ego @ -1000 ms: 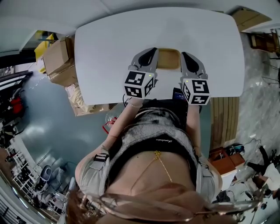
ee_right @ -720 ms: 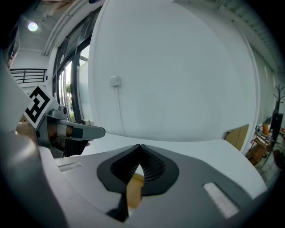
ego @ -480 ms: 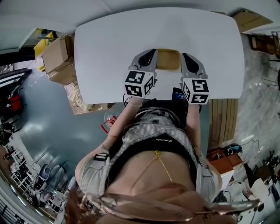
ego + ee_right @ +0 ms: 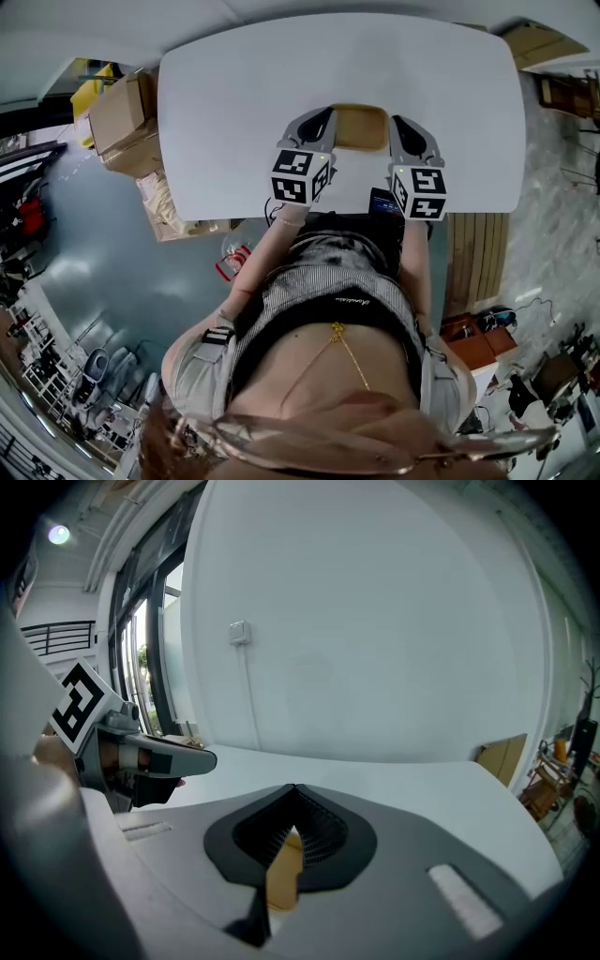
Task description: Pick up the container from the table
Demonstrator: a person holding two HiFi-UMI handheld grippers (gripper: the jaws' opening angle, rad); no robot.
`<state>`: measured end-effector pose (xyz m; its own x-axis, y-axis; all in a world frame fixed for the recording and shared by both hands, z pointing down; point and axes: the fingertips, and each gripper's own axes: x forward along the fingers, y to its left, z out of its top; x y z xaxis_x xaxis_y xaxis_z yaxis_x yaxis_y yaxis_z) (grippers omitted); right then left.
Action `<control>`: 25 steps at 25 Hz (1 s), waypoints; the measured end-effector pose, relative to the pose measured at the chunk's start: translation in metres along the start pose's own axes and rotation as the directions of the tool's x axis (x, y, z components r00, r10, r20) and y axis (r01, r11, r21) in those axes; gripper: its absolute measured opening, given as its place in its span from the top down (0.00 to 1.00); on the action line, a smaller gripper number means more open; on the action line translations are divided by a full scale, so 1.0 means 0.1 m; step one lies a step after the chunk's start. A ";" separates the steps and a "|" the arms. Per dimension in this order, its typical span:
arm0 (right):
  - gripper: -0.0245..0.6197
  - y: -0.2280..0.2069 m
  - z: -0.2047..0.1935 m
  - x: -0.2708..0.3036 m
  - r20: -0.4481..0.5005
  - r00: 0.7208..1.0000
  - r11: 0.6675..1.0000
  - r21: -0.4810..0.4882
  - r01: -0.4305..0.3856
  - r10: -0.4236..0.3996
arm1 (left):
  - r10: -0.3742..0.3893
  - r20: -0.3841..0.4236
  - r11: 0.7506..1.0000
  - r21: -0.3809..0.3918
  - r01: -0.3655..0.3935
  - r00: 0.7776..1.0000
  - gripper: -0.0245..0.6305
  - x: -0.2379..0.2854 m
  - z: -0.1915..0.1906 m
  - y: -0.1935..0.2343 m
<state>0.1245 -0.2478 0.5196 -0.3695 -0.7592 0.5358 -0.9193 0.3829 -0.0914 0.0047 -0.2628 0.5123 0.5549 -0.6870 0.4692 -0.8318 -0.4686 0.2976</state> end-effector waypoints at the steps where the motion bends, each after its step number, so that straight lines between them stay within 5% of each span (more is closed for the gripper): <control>1: 0.92 0.00 -0.02 0.02 -0.007 1.000 1.000 0.001 -0.001 0.001 | 0.003 -0.007 1.000 -0.001 -0.003 1.000 0.96 0.01 -0.02 0.02; 25: 0.92 -0.12 -0.67 0.32 -0.172 0.985 0.999 0.046 -0.026 0.034 | 0.059 -0.171 0.996 -0.053 -0.069 0.983 0.96 0.22 -0.66 0.29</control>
<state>0.1330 -0.2420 0.5941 -0.3715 -0.6439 0.6688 -0.9145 0.3782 -0.1439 -0.0079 -0.2549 0.5864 0.4938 -0.6084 0.6212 -0.8678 -0.3898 0.3080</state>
